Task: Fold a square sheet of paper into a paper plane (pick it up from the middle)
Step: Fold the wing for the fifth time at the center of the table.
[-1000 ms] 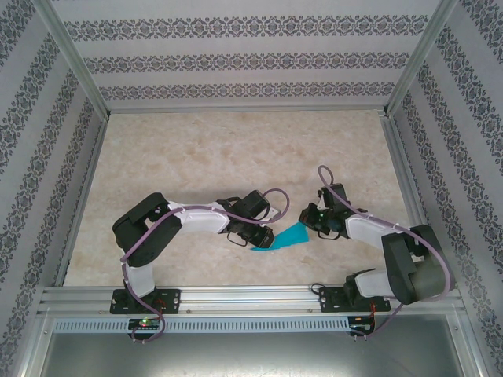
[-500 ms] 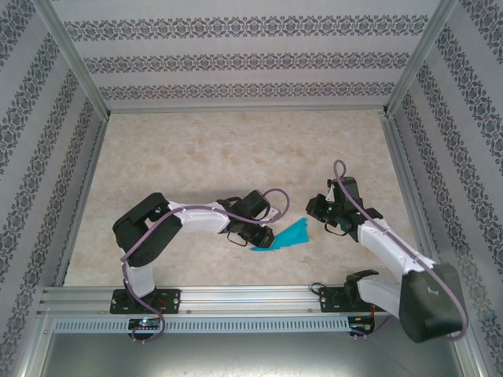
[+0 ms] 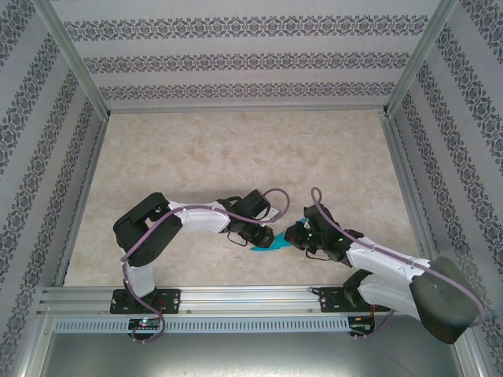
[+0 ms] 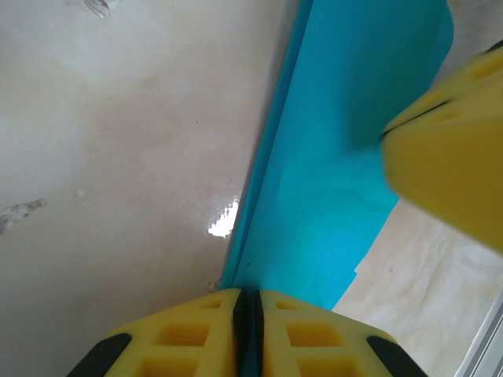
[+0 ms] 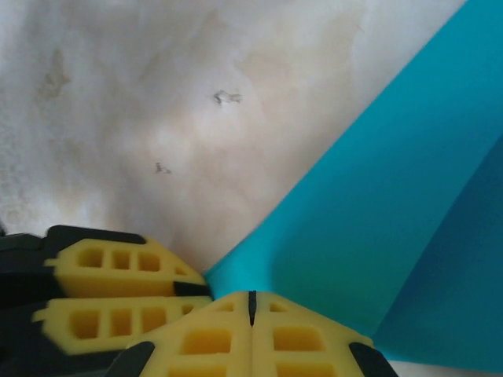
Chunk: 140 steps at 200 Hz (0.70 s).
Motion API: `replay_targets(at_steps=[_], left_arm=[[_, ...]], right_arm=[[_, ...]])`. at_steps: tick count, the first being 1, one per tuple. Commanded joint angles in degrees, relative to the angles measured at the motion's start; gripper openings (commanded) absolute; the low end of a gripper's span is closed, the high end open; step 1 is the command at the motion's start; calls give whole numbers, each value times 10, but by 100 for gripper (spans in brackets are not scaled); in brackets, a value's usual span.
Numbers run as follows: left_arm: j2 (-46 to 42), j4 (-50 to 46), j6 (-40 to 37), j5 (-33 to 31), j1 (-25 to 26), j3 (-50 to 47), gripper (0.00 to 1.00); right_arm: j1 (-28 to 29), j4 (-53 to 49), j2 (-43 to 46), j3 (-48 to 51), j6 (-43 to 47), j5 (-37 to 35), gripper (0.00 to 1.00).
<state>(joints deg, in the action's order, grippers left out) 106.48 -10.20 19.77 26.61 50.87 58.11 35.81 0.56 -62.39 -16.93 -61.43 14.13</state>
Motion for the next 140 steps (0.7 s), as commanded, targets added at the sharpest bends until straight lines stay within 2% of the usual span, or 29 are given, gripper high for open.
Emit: replay_targets(at_steps=[1, 37, 97, 140], left_arm=[[40, -108, -11, -14, -2, -30, 17], [35, -111, -11, -13, -1, -29, 17], [15, -119, -9, -14, -1, -32, 18], [-13, -131, 0, -20, -1, -46, 19]], right_arm=[[15, 71, -34, 6, -30, -24, 0], [23, 86, -75, 18, -27, -27, 0], [28, -7, -81, 28, 9, -67, 0], [27, -1, -118, 29, 14, -68, 0]])
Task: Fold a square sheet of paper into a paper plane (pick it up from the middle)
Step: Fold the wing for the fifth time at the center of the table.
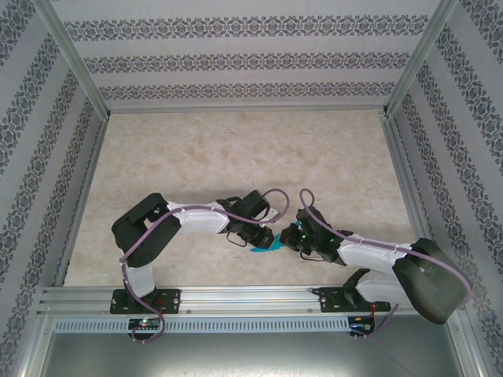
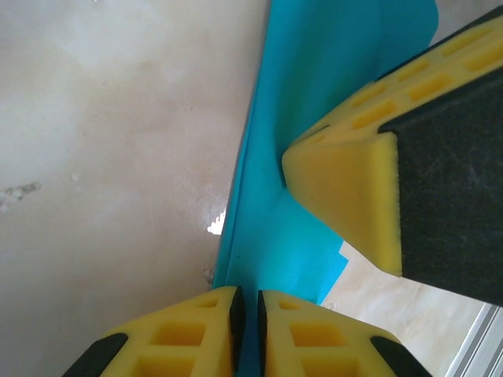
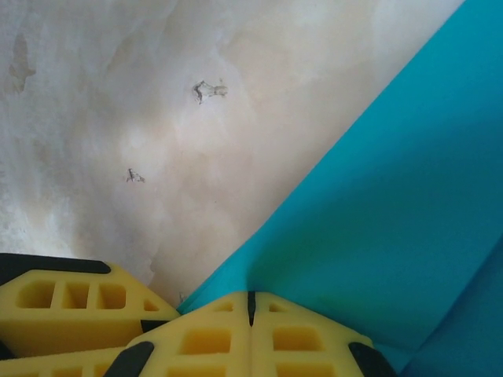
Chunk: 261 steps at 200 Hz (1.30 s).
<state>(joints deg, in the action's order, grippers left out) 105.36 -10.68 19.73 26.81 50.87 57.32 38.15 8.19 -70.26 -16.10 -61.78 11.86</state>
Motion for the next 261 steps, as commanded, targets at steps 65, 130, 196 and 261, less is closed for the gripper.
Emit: replay_targets(at_steps=[65, 130, 196, 261], left_arm=[[-29, -135, 18, -46, 11, -67, 19], [-35, -151, 38, -92, 41, -81, 19], [-54, -183, 58, -130, 67, -104, 18], [-77, -194, 95, -141, 92, -127, 18]], right_arm=[[6, -61, -90, 6, 20, -42, 0], [4, -94, -82, 1, 29, -57, 0], [-4, -90, -88, 4, 36, -53, 0], [-10, -64, -108, 10, 40, -43, 0]])
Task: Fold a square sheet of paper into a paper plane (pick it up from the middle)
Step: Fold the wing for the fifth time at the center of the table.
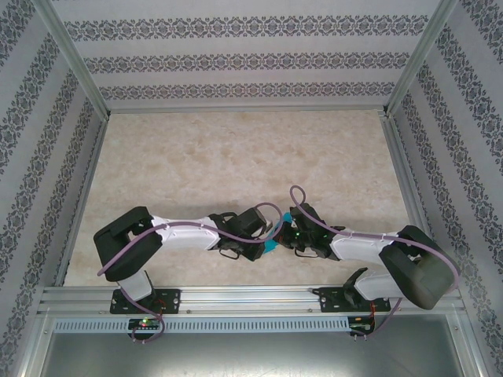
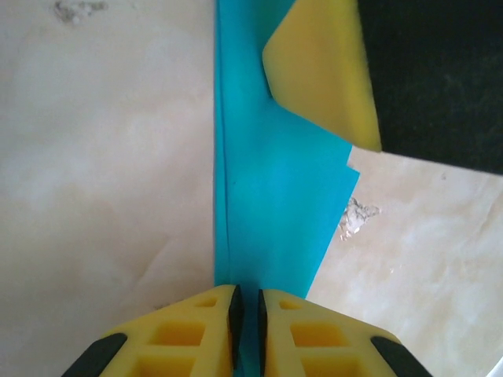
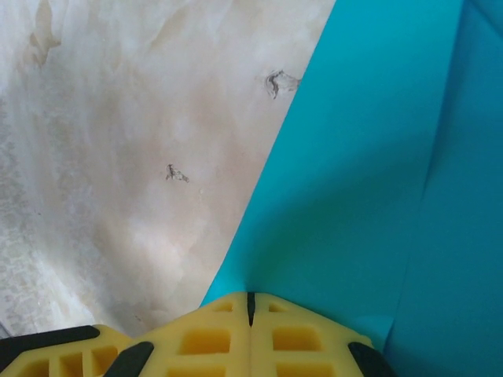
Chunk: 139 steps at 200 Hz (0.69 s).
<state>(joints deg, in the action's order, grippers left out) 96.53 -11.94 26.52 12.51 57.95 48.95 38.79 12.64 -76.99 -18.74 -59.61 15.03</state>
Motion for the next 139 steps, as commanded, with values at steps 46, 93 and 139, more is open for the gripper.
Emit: replay_targets(at_steps=[46, 93, 139], left_arm=[[7, -192, 46, -8, 41, -52, 18], [-13, -213, 59, -18, 48, -74, 18], [-24, -221, 68, -17, 53, -95, 17]], right_arm=[[-20, -89, -58, 38, 21, -69, 0], [-28, -81, -62, 44, 26, -65, 0], [-35, -80, -64, 44, 33, -59, 0]])
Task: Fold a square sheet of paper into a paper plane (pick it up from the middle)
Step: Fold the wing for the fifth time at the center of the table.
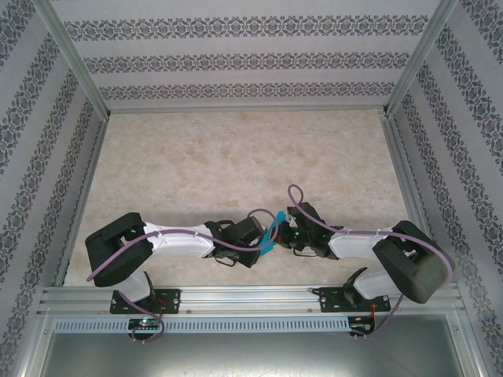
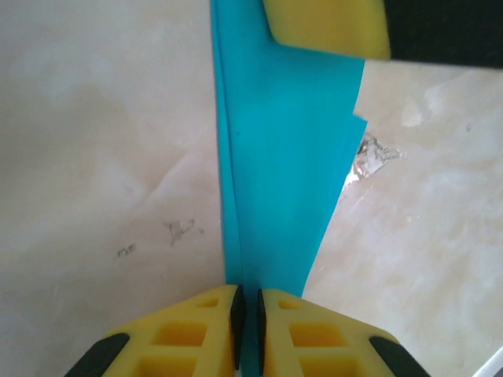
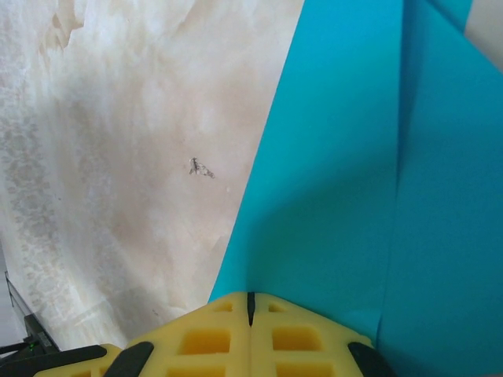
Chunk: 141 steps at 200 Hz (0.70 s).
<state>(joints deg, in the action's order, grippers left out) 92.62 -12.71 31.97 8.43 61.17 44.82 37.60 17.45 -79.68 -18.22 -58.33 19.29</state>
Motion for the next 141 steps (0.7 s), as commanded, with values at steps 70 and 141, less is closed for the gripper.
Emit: replay_targets(at_steps=[70, 141], left_arm=[[-17, -222, 20, 31, 24, -83, 16], [-68, -252, 33, -7, 24, -68, 14]], right_arm=[[-26, -129, -41, 34, 27, -97, 0], [-26, -123, -37, 28, 34, -85, 0]])
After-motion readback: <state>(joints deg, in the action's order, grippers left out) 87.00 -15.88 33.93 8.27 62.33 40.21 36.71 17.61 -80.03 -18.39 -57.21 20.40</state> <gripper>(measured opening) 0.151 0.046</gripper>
